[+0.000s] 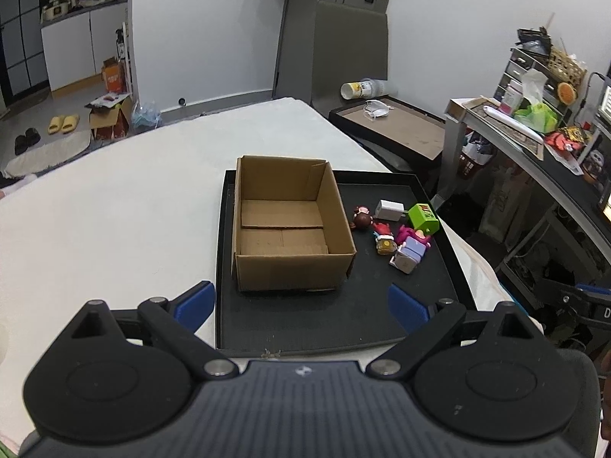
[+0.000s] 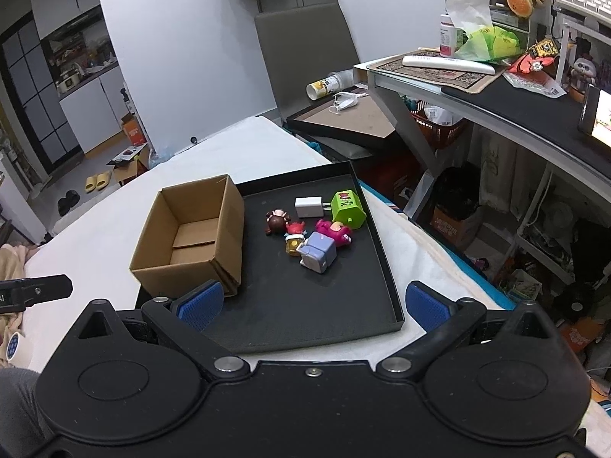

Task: Organize rigid objects
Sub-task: 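Move the right tool toward the lavender cube figure while the left tool approaches the box wall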

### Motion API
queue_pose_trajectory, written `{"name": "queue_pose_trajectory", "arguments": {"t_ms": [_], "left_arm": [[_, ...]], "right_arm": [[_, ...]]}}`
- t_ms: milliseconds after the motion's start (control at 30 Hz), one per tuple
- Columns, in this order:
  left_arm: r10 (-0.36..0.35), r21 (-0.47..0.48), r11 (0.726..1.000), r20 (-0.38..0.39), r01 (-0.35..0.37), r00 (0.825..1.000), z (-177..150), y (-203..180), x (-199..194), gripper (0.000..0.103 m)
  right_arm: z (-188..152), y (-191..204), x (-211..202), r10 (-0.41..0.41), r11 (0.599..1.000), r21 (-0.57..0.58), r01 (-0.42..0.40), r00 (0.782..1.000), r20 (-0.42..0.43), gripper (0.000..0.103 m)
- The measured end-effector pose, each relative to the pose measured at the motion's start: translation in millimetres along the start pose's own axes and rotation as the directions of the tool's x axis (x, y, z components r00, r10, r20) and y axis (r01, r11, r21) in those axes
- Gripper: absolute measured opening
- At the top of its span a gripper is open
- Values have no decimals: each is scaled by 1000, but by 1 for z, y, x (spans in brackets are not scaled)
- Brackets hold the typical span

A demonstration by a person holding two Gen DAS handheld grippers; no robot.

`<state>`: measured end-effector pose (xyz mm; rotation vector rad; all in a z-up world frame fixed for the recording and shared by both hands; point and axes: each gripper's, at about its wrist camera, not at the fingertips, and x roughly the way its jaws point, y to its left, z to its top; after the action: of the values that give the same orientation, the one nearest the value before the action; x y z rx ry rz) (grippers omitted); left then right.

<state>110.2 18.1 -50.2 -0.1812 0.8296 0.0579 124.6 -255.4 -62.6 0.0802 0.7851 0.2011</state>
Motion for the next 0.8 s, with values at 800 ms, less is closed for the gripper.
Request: {"name": "queue_pose_trajectory", "arguments": {"t_ms": [800], "left_arm": [[41, -115, 992, -92, -51, 995, 38, 36, 79, 80]], "right_arm": [[30, -12, 82, 0, 998, 68, 7, 994, -107, 102]]}}
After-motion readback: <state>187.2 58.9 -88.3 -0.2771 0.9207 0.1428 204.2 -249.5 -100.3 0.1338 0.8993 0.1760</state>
